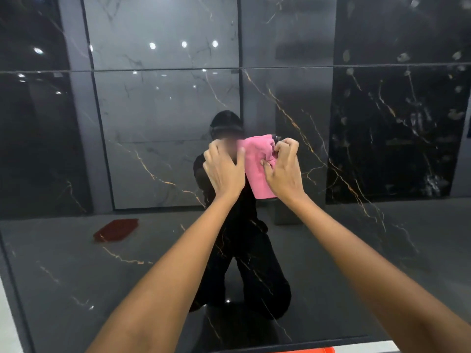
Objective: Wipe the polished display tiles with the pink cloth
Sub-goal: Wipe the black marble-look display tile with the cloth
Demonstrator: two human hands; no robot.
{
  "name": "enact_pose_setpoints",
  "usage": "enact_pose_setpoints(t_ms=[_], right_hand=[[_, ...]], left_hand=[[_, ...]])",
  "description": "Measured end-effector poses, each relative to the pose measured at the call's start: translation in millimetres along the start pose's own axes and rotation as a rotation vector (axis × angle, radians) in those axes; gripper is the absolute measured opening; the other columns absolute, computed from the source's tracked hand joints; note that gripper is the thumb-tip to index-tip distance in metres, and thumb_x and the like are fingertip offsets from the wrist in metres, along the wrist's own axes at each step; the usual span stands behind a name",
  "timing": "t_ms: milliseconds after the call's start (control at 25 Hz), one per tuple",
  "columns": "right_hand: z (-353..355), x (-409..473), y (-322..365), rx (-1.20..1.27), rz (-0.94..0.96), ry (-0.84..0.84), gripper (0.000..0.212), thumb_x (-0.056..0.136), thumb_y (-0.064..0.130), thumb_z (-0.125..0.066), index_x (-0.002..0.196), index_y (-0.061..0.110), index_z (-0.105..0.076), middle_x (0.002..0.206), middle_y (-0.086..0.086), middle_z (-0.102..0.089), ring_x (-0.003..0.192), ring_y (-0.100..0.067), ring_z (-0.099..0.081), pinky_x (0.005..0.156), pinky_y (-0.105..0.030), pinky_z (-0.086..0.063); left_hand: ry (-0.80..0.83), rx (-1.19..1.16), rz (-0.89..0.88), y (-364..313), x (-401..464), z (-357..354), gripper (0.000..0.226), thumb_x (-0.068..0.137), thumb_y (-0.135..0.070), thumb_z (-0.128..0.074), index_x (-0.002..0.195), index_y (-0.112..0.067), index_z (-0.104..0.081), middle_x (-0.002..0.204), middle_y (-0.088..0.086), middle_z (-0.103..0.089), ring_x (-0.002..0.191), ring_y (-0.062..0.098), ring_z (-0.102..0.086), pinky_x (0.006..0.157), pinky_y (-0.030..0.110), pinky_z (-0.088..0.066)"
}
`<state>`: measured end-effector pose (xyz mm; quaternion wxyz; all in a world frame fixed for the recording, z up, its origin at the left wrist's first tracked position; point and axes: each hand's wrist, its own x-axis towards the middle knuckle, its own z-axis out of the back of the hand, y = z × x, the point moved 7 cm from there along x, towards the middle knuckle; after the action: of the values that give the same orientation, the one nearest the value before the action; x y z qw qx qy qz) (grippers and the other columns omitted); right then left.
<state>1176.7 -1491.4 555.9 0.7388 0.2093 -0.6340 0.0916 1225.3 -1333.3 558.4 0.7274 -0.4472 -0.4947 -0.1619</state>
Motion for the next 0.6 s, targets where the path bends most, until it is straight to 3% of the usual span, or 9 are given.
enact_pose_setpoints(t_ms=[120,200,360,520,600], right_hand=[[-13.5,8.7,-10.8,-0.349,0.136,-0.037,0.041,0.076,0.004,-0.068,0.107,0.012,-0.043,0.123,-0.015,-0.042,0.121,-0.035,-0.04,0.097,-0.053,-0.039],[-25.3,5.4,-5.9,-0.374,0.23,0.042,0.044,0.079,0.001,-0.062,0.121,0.008,-0.051,0.135,-0.019,-0.047,0.136,-0.039,-0.032,0.109,-0.053,-0.03],[-63.2,-25.4,-6.2,-0.435,0.14,0.127,0.075,0.094,0.055,-0.036,0.149,0.004,-0.028,0.157,-0.023,-0.014,0.146,-0.042,-0.003,0.119,-0.052,-0.005],[-66.1,-90.7,-26.8,-0.551,0.511,0.181,0.07,0.09,0.044,-0.052,0.147,0.007,-0.033,0.154,-0.015,-0.023,0.147,-0.031,-0.01,0.12,-0.045,-0.012],[-31.9,-84.0,-63.2,-0.599,0.582,0.149,0.066,0.087,0.037,-0.056,0.145,0.011,-0.037,0.151,-0.009,-0.03,0.146,-0.028,-0.016,0.119,-0.043,-0.014]], left_hand=[[-0.058,0.169,-0.076,16.8,10.8,1.3,0.044,0.095,-0.029,-0.049,0.137,-0.014,-0.047,0.149,0.006,-0.039,0.141,0.028,-0.029,0.112,0.046,-0.024],[0.008,0.273,-0.131,34.5,11.3,-8.8,0.052,0.099,-0.031,-0.042,0.149,-0.017,-0.034,0.16,0.005,-0.023,0.149,0.028,-0.011,0.118,0.047,-0.013],[0.057,0.405,-0.257,62.1,7.6,-36.0,0.058,0.104,-0.043,-0.021,0.156,-0.023,-0.004,0.164,0.003,0.0,0.15,0.028,0.005,0.119,0.05,-0.001],[-0.023,0.454,-0.302,64.1,7.8,-37.6,0.059,0.103,-0.041,-0.024,0.156,-0.02,-0.007,0.163,0.008,-0.006,0.15,0.032,-0.002,0.119,0.049,0.001],[-0.028,0.462,-0.305,66.2,6.9,-38.9,0.06,0.103,-0.041,-0.026,0.156,-0.019,-0.008,0.164,0.009,-0.005,0.15,0.033,-0.001,0.119,0.049,0.002]])
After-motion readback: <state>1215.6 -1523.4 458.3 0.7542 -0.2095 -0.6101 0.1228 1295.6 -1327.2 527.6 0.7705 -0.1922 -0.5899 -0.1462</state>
